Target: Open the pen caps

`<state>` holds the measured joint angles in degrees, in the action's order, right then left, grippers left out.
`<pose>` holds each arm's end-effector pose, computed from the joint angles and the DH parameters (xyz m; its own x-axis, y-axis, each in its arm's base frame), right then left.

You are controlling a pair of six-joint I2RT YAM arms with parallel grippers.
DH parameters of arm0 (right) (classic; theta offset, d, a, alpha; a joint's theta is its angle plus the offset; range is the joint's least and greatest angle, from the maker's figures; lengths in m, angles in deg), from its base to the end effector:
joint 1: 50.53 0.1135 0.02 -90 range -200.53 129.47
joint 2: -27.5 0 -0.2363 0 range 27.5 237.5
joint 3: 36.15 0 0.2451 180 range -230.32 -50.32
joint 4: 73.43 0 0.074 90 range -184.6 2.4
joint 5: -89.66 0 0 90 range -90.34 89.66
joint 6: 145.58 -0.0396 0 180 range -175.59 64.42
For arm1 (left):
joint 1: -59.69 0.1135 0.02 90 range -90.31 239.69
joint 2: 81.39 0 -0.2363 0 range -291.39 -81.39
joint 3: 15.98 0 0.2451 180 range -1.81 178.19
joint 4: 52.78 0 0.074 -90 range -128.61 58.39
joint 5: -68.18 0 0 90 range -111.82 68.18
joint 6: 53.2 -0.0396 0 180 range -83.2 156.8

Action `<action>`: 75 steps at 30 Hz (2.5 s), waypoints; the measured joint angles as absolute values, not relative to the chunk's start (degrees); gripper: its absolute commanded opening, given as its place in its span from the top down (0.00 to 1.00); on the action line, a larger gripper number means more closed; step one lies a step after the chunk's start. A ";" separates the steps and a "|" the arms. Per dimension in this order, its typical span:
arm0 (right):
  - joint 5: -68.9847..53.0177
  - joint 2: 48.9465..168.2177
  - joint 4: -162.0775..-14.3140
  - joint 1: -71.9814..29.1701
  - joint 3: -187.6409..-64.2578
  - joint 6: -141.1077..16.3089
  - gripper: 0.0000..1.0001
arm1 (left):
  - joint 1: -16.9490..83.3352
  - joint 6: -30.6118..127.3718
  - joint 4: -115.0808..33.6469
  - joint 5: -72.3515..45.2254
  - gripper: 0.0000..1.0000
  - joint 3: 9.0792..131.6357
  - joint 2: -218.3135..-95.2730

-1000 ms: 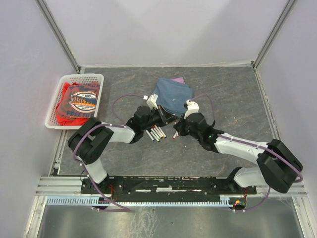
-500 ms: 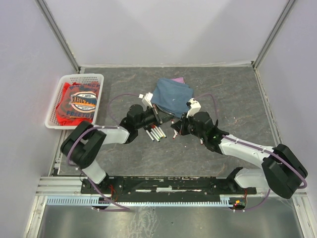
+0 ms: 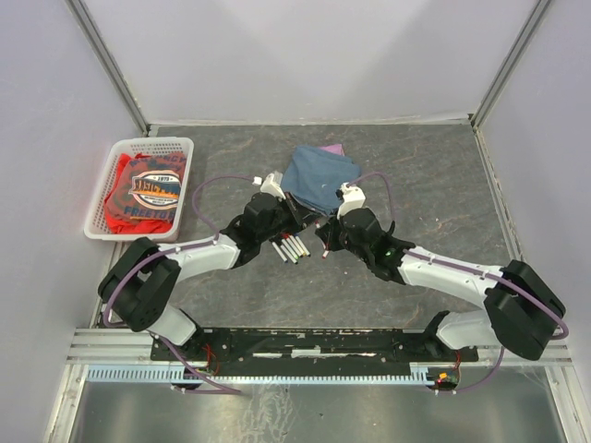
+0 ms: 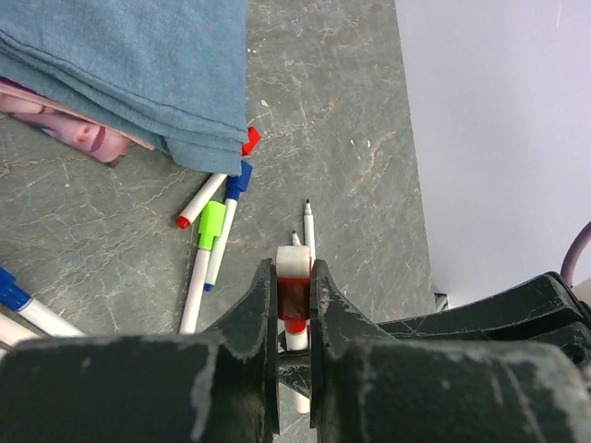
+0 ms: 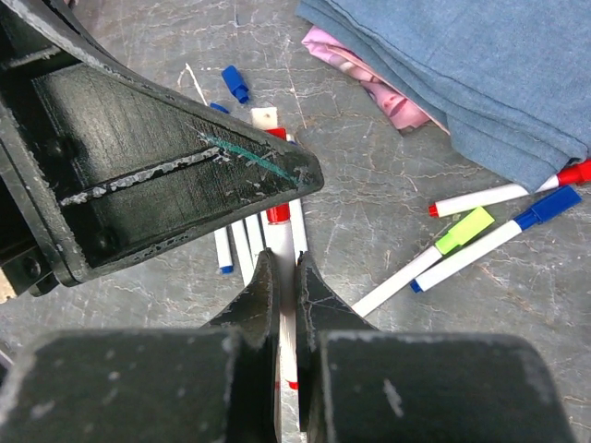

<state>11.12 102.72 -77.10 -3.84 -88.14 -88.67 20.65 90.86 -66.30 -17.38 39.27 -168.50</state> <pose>0.2016 0.2024 0.1943 -0.5830 0.1616 -0.7962 -0.3262 0.8510 0.4116 0.2497 -0.2064 0.1844 -0.6981 -0.4732 -0.5374 0.2042 0.5878 -0.7828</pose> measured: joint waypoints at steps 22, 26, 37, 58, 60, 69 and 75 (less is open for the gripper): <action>-1.47 98.94 -74.78 -8.71 -75.24 -93.69 0.99 | 35.07 92.46 -82.80 -12.59 0.97 38.53 -171.97; 2.20 94.88 -80.38 -8.67 -76.64 -93.41 0.99 | 34.79 89.38 -72.96 -16.15 0.97 38.98 -170.68; 18.22 98.46 -95.85 -8.69 -83.64 -93.93 0.85 | 34.81 82.03 -53.71 -33.79 0.93 35.47 -165.74; 26.92 111.79 -98.96 -9.10 -88.03 -94.57 0.72 | 34.81 81.18 -52.72 -38.12 0.64 31.95 -169.09; 27.14 111.79 -99.00 -9.17 -88.03 -94.68 0.71 | 34.81 81.18 -53.07 -38.07 0.62 31.66 -169.11; 28.50 110.28 -100.92 -9.30 -88.42 -94.68 0.66 | 34.81 81.16 -54.03 -37.83 0.59 31.53 -169.50; 28.63 108.10 -102.41 -9.28 -90.96 -94.50 0.64 | 34.81 81.16 -54.58 -37.81 0.59 30.92 -169.37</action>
<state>28.63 108.10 -102.41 -9.28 -90.96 -94.50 34.81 81.16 -54.58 -37.81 30.92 -169.37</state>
